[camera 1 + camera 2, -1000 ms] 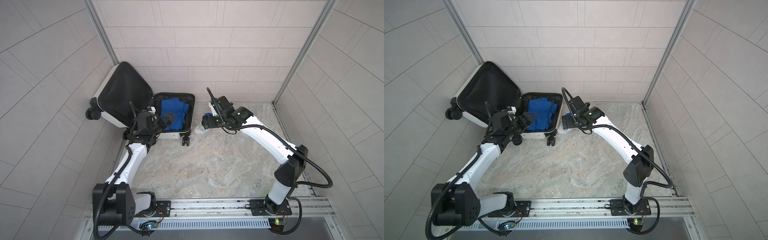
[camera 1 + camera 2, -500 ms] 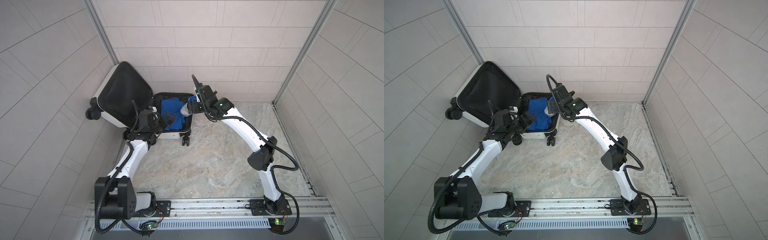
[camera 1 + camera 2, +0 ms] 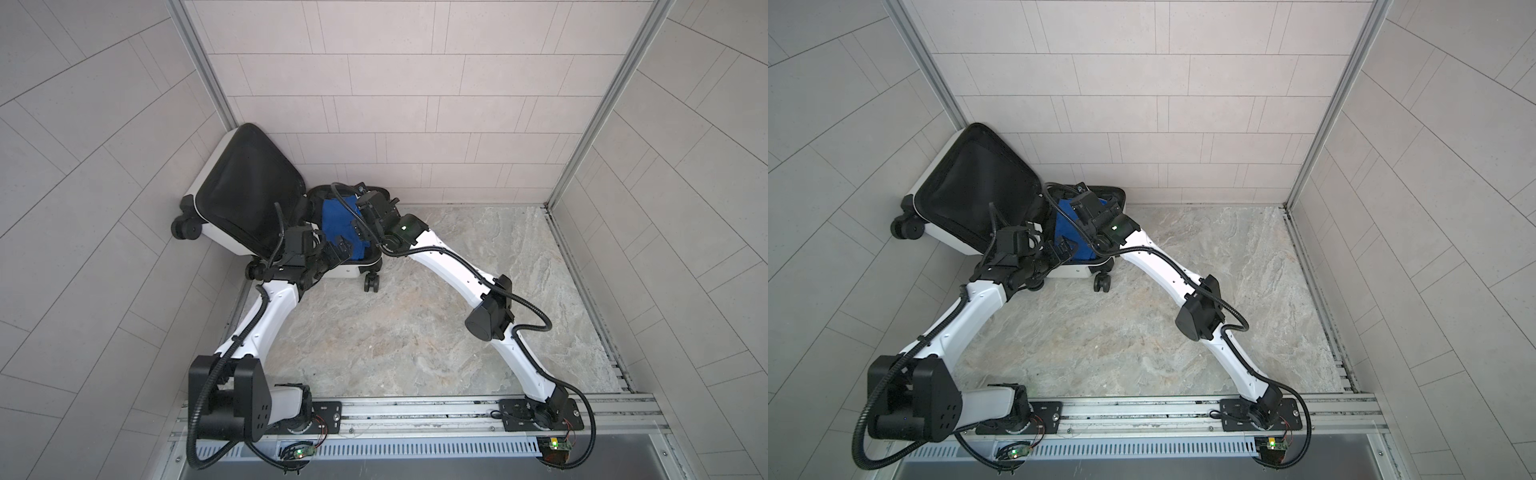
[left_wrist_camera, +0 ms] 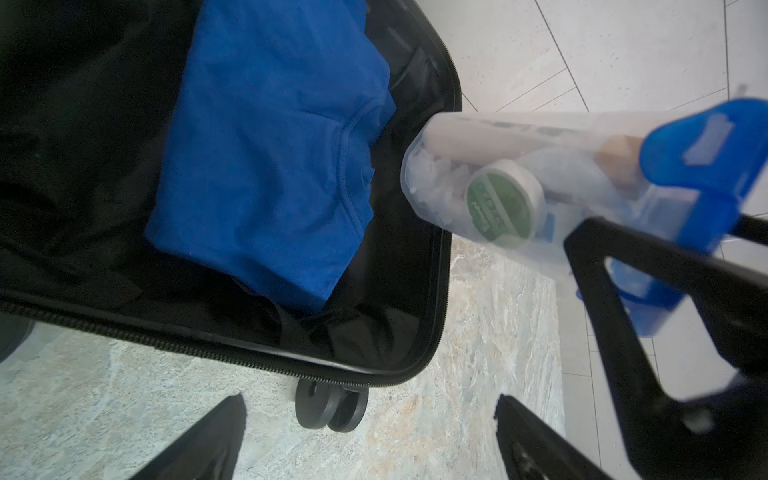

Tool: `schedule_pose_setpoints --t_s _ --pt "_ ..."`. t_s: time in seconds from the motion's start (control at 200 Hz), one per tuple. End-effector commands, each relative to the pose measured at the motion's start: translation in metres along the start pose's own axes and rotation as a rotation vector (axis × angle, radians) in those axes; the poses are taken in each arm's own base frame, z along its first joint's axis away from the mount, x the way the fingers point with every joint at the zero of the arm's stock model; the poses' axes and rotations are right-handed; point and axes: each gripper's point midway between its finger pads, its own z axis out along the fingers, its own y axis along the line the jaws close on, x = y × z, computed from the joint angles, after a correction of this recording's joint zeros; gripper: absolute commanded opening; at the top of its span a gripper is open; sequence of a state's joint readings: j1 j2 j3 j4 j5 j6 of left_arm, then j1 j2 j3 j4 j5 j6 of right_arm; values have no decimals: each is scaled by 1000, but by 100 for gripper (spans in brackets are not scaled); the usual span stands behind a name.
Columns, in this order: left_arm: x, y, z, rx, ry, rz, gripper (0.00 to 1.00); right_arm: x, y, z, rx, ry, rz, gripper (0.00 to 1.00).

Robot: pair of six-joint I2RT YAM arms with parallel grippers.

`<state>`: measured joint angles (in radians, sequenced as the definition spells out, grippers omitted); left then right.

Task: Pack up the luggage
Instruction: 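Lower the container with the right gripper onto the blue T-shirt in the suitcase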

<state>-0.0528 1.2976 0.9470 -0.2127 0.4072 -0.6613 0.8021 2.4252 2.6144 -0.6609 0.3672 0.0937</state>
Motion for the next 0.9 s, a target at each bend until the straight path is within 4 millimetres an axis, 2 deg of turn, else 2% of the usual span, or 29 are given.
schedule_pose_setpoints --t_s 0.0,0.2,0.375,0.74,0.896 --pt "7 1 -6 3 9 10 100 -34 -16 0 88 -132 -10 65" --pt "10 -1 -17 13 -6 10 100 -26 -14 25 148 -150 -78 69" --pt "16 -2 -18 42 -4 -12 100 -20 -18 44 185 -158 -83 72" --pt "18 -4 -21 64 -15 -34 100 14 -14 73 240 -99 -136 73" --pt "18 -3 -20 63 -18 -39 100 26 -5 77 186 -63 -129 83"
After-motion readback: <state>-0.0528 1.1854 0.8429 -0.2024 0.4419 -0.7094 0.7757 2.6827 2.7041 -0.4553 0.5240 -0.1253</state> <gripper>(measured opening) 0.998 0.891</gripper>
